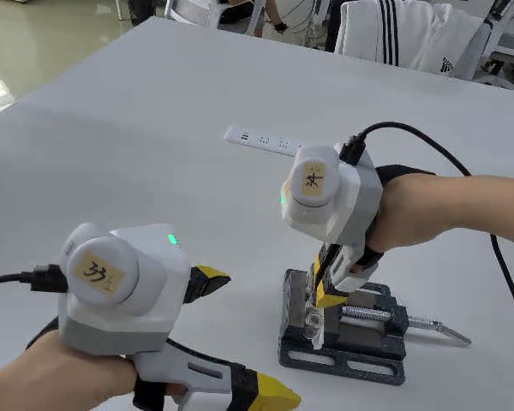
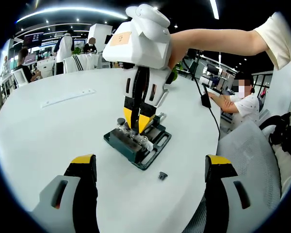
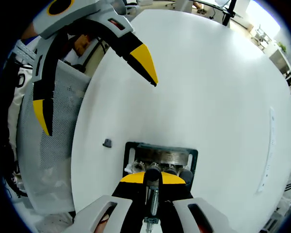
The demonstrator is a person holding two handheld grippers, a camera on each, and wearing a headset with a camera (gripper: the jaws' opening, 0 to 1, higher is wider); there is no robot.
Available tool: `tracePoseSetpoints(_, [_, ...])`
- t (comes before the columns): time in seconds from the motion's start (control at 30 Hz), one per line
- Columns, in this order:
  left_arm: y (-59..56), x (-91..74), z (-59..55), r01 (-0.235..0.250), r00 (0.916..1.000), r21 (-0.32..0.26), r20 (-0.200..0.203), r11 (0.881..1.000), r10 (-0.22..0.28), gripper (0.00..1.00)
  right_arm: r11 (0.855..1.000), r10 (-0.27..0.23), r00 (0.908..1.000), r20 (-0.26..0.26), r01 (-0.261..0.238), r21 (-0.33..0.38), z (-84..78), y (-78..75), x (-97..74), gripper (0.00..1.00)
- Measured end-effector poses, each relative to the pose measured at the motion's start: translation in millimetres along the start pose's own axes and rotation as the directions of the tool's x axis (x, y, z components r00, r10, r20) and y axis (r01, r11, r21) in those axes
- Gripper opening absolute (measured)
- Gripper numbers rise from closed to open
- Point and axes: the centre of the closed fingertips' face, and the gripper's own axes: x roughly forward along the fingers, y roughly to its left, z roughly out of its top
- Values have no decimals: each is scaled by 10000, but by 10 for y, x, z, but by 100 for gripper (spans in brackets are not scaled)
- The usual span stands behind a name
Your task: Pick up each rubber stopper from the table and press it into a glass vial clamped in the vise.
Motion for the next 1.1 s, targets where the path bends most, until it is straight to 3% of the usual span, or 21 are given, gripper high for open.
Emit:
tracePoseSetpoints(0.37, [-7, 34, 14, 60, 10000, -6, 0, 10000, -60, 92, 9993, -297, 9992, -283, 290, -244, -7, 7, -2, 3])
tracePoseSetpoints(0.83, [-22, 2, 38, 52, 10000, 2, 1, 10000, -52, 91, 9992, -352, 9991, 248, 357, -200, -7, 4, -27, 6])
tracePoseSetpoints(1.1, [-29, -11, 28, 38, 10000, -14, 4, 10000, -38, 91, 9971, -500, 9985, 209, 511, -562, 1, 15, -19, 7])
